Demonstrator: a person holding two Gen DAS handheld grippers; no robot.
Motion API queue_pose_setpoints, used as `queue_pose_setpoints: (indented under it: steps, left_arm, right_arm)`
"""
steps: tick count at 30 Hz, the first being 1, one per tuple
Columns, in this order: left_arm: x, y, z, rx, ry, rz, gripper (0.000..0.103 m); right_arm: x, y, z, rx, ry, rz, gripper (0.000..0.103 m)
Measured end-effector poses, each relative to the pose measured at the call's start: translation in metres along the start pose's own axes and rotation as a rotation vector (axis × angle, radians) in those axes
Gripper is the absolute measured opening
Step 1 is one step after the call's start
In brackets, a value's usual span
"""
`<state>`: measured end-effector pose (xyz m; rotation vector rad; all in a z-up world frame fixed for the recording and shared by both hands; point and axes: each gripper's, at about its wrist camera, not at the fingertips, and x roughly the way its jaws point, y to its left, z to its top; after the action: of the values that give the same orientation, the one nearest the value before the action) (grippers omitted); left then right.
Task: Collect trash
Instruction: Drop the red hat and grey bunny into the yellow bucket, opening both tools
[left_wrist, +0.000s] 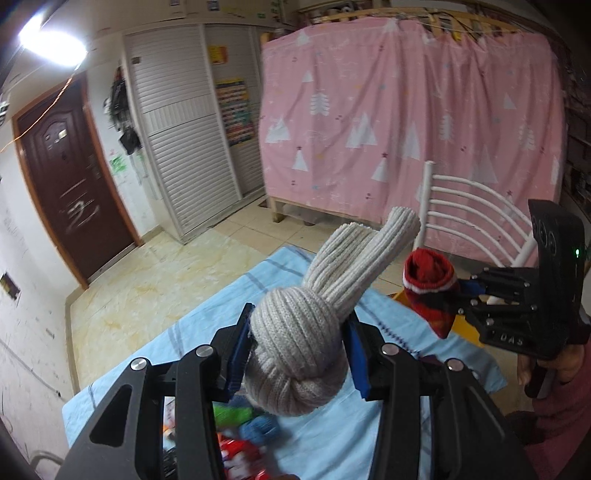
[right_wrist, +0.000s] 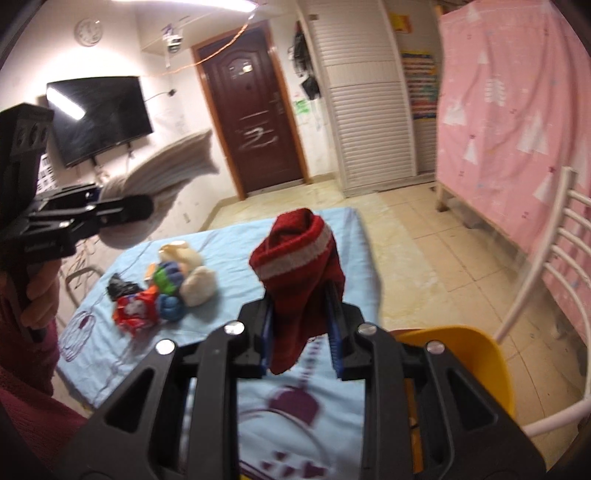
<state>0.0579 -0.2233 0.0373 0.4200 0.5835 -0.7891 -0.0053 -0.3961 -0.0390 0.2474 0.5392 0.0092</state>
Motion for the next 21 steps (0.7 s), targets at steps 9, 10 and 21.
queue_pose_setpoints:
  steps: [9,10,21]
  left_arm:
    - [0.032,-0.061,0.027,0.092,0.02,-0.054,0.037]
    - [0.035,-0.069,0.028,0.099,0.022,-0.06,0.037]
    - [0.084,-0.145,0.053,0.186,0.096,-0.126,0.037]
  right_arm:
    - [-0.013,-0.054,-0.014,0.061,0.015,-0.116,0.023]
    - [-0.012,-0.061,-0.017,0.069,0.027,-0.134,0.023]
    - [-0.035,-0.107,-0.031,0.151,0.001,-0.209,0.056]
